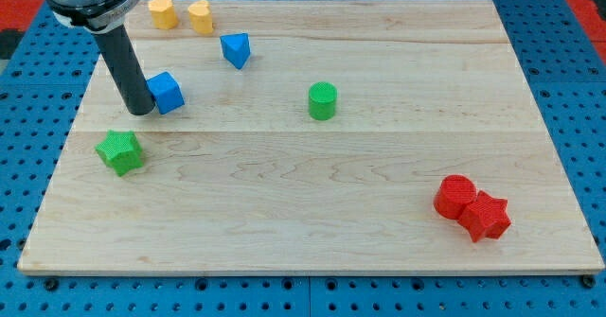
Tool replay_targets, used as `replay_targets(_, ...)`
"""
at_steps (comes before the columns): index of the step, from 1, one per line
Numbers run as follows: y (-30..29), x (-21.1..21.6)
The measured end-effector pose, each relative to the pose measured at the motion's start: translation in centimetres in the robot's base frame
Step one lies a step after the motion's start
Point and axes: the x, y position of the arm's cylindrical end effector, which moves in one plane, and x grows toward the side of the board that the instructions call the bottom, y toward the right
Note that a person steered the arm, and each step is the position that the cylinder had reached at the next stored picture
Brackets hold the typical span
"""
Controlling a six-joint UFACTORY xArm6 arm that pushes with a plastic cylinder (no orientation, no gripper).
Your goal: Move the blue cube vertically above the green star
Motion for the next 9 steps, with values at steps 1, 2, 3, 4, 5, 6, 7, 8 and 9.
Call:
replay_targets(1,0.1,0.0)
replay_targets(2,1.2,-0.6)
replay_targets(3,2.1,-0.9)
replay_targets(4,4.6,0.4)
replay_targets(5,9.2,-0.6)
replay_targets(6,10.3,-1.9)
replay_targets(7,5.8,-2.3)
replay_targets(8,2.7,-2.3)
replay_targets(9,6.2,-3.6)
